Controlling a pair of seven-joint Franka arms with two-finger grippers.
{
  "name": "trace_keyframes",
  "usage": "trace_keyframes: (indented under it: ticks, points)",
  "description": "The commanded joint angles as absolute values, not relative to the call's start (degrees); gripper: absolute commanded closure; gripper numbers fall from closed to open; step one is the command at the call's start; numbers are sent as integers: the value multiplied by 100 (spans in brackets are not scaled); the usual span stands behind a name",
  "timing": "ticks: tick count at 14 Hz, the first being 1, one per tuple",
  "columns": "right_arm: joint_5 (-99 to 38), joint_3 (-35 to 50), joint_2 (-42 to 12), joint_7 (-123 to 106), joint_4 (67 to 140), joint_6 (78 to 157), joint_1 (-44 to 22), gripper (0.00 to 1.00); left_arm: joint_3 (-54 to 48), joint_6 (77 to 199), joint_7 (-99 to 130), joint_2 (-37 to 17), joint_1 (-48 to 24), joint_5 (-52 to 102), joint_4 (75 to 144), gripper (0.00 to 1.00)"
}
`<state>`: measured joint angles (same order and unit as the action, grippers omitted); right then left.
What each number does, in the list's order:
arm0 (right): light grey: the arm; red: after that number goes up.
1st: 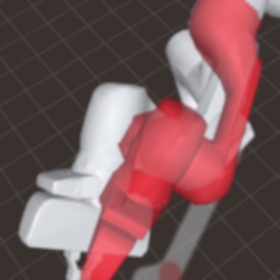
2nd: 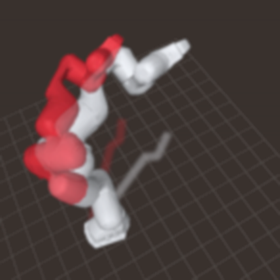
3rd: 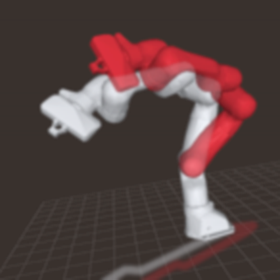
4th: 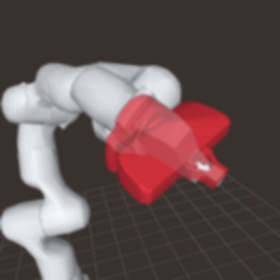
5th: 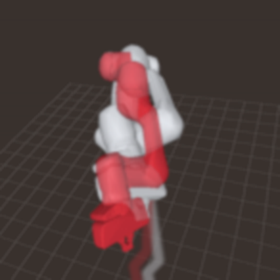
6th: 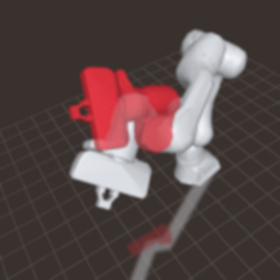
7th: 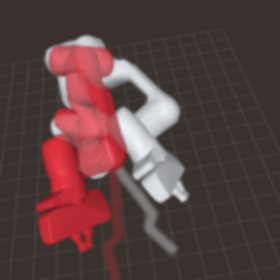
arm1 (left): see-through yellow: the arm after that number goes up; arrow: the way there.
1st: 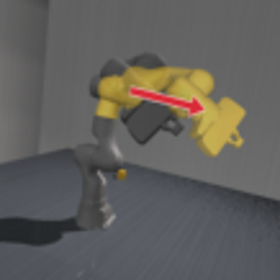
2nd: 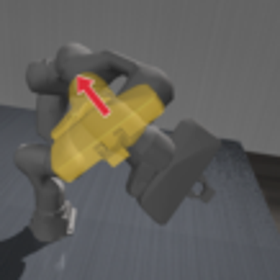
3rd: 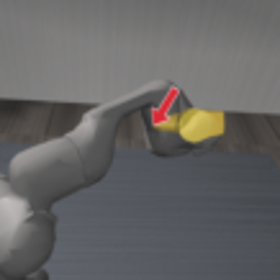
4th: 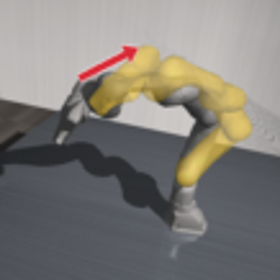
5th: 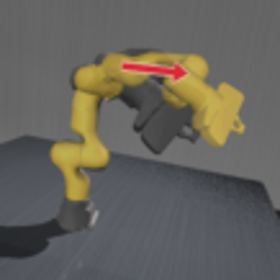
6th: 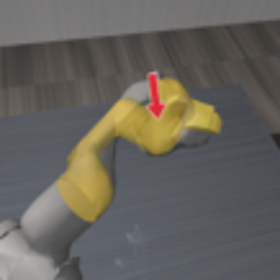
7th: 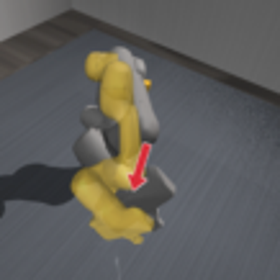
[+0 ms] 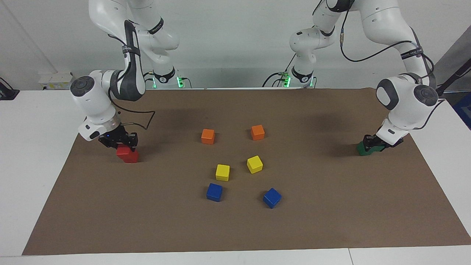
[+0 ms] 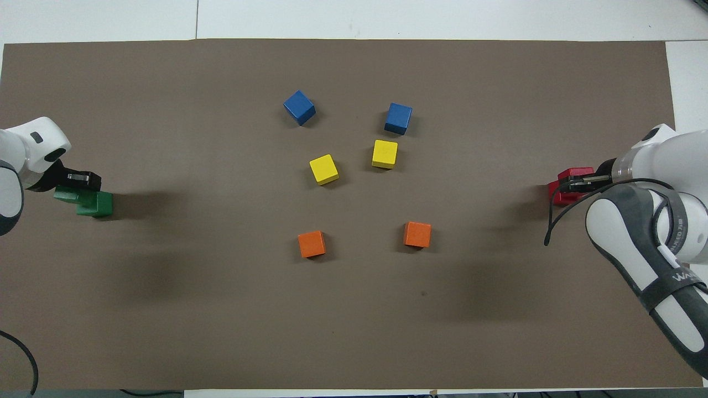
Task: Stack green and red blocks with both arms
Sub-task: 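Lower the green cube onto green while the right gripper stacks red on red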
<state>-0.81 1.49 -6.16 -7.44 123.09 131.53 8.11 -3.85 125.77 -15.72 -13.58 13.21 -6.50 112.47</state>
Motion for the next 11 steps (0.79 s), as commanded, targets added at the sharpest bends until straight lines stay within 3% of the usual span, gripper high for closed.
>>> trace_keyframes:
  ticks: [1,11]
  points:
    - [-167,193,-413,-844,12524,13263,923,100,-431,12858,-1775,-1020,1441,-554,11698,100]
    - [-167,185,-334,-835,12797,13544,1011,100,-431,13359,-1978,-923,1696,114,12076,100]
